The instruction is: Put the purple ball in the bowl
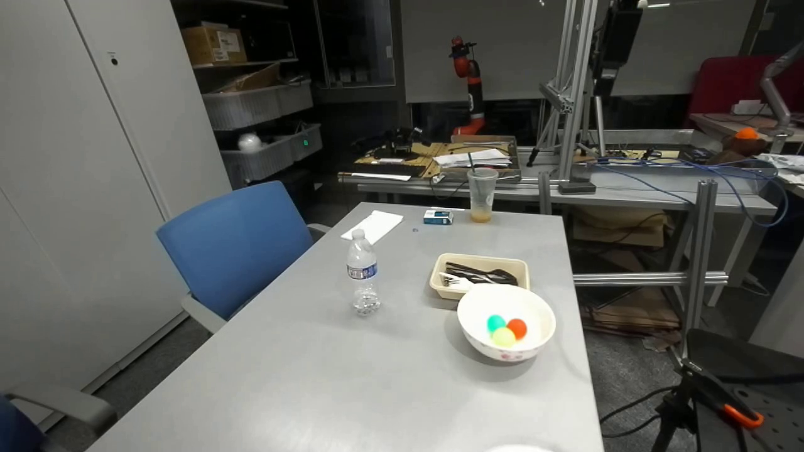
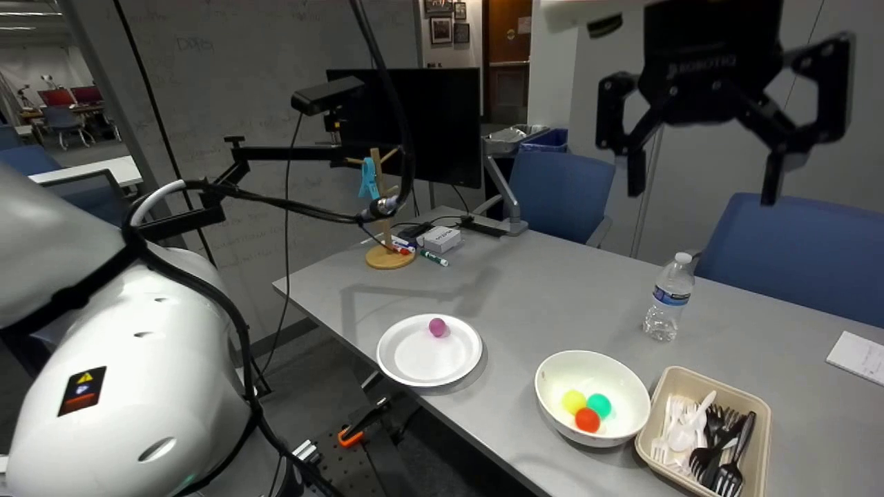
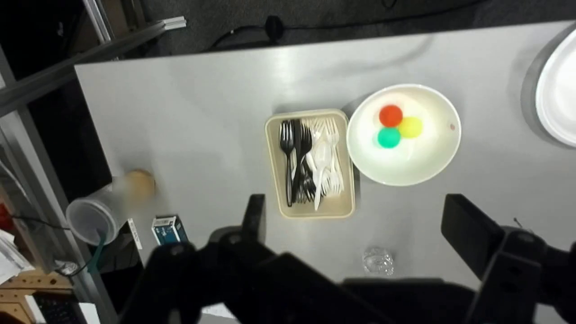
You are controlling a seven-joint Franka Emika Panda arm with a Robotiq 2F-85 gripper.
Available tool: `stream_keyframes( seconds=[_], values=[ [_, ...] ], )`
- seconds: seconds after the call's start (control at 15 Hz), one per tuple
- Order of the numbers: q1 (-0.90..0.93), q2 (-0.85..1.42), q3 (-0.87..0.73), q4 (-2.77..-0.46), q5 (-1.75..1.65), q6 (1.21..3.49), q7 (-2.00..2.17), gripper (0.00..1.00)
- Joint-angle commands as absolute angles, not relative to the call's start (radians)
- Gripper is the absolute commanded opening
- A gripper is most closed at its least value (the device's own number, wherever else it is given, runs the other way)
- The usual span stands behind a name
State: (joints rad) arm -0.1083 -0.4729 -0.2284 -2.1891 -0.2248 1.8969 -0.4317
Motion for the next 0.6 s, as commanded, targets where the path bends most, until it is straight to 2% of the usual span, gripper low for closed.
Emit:
stream_keyframes(
  seconds=[0.0,0.53],
  values=[
    [-0.103,-0.453,-0.22,-2.148,-0.218,1.879,-0.425,1.0],
    [-0.094,-0.409,-0.197,-2.125,-0.214,1.888,-0.405,1.0]
  ],
)
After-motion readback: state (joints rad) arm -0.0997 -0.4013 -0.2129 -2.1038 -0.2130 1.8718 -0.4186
